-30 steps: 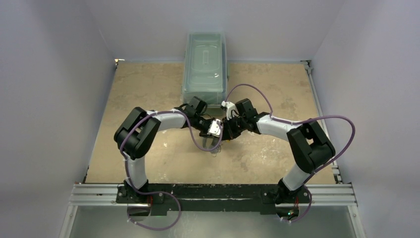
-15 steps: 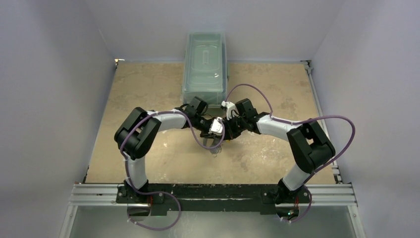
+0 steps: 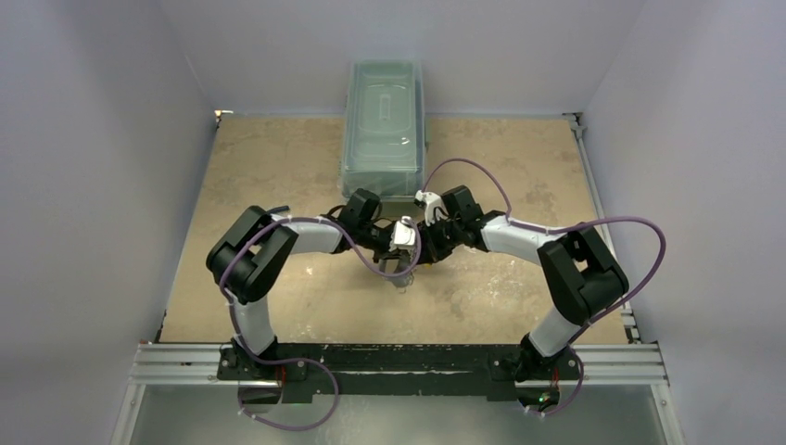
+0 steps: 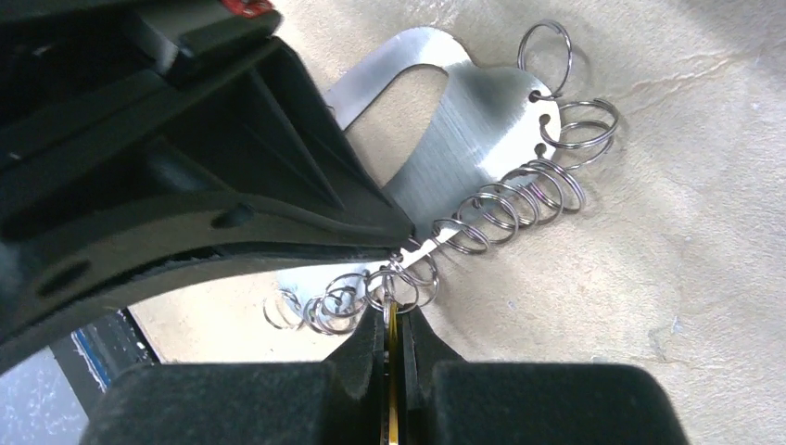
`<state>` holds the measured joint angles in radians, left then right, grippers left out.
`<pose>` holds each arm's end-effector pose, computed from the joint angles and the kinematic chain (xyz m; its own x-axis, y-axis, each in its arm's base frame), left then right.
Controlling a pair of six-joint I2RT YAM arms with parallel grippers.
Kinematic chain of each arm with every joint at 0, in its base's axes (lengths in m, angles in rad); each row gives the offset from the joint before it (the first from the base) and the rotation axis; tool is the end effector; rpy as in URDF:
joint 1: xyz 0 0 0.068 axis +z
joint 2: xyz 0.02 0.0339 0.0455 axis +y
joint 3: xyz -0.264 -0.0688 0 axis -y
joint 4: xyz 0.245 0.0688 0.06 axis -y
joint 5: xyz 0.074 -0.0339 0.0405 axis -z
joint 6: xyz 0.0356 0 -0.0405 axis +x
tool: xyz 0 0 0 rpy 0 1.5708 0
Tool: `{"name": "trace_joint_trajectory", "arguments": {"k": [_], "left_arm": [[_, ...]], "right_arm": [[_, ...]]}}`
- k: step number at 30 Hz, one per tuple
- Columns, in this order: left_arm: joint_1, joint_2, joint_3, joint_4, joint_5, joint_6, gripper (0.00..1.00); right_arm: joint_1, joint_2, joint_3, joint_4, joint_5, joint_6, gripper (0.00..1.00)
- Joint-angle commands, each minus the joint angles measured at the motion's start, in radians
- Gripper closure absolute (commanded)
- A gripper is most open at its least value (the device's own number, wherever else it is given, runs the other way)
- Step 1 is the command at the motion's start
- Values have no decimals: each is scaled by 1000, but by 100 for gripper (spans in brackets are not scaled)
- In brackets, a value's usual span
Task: Remove the keys from the keyring
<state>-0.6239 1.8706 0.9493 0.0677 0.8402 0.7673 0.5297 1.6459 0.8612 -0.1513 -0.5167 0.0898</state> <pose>0.2752 -0.2308 0.1332 0.1062 0.4944 -0.8627 0.9912 -0.1217 0.0523 0.2654 0.1758 0.1616 -0.7541 -0.3512 -0.5549 -0.6270 0.6363 0.4494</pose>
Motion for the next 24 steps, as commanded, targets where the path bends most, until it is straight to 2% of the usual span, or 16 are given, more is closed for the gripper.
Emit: {"name": "trace_joint_trajectory", "arguments": {"k": [1,11,24], "left_arm": [[14,-91,-108,208,-77,-180,100],[20,-180,-285,574,-136,-405,100],[20,-223,-340,769,-128,-563,100]], "right_arm": [[-22,-41,-12,1,-9,25,100],[-43,-11,6,-6,-26,28,100],[-39,-29,-7,36,-40,15,100]]}}
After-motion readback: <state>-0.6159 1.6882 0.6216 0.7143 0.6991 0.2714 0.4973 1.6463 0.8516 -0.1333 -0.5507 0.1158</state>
